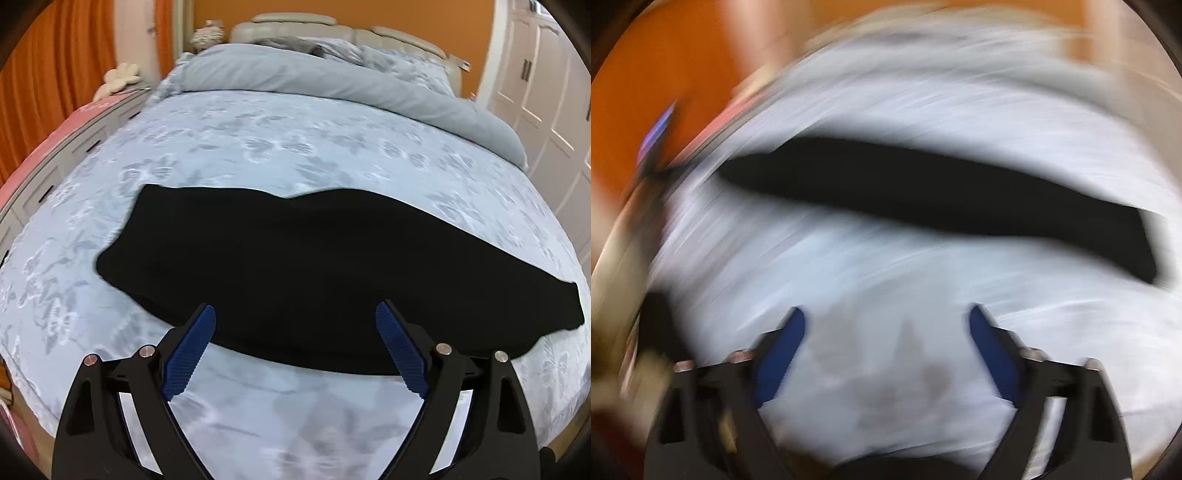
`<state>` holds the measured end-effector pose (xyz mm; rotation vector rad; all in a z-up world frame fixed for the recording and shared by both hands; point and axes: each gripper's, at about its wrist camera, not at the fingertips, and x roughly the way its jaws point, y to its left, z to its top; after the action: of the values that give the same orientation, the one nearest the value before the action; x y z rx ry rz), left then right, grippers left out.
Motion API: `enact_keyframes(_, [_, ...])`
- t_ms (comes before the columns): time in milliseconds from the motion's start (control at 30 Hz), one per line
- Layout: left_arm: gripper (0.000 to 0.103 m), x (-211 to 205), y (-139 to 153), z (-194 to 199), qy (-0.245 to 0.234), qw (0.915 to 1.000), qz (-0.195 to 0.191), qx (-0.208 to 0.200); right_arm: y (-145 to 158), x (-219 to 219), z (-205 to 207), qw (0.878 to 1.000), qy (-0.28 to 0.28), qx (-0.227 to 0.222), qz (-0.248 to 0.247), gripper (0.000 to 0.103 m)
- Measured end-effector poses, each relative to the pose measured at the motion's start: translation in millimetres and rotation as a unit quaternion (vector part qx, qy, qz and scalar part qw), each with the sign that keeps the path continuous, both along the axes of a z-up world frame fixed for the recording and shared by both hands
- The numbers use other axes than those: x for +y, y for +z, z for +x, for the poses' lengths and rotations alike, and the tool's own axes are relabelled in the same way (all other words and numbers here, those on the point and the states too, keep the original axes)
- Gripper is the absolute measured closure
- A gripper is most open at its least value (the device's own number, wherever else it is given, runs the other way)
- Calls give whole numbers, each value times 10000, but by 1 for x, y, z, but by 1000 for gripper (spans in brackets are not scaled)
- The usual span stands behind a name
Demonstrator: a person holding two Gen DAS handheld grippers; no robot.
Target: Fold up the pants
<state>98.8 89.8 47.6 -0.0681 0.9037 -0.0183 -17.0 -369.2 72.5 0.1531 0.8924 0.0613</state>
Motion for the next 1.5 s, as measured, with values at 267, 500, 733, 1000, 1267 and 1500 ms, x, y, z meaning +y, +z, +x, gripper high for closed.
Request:
enact_keyframes(267, [15, -55, -18, 4, -168, 9994, 171, 240, -30, -181, 45, 9732, -2278, 42, -312, 14])
enact_keyframes(500, [15, -78, -33, 11, -209, 9982, 365, 424, -50, -201, 67, 9822, -1823, 394, 242, 94])
enact_keyframes(733, [15, -100, -30, 10, -347, 9977, 426, 390, -36, -222, 65, 9839, -1752, 259, -219, 88])
enact_keyframes(1000, [15, -117, -37, 1, -479, 9968, 389, 501, -81, -230, 30, 9720, -2267, 397, 478, 61])
enact_keyframes(1267, [15, -138, -47, -9, -587, 9960, 205, 643, -107, -209, 52, 9712, -1910, 427, 1355, 58])
enact_keyframes(1500, [11, -131, -34, -12, -643, 9957, 430, 503, -54, -216, 63, 9705, -1789, -301, 1586, 100])
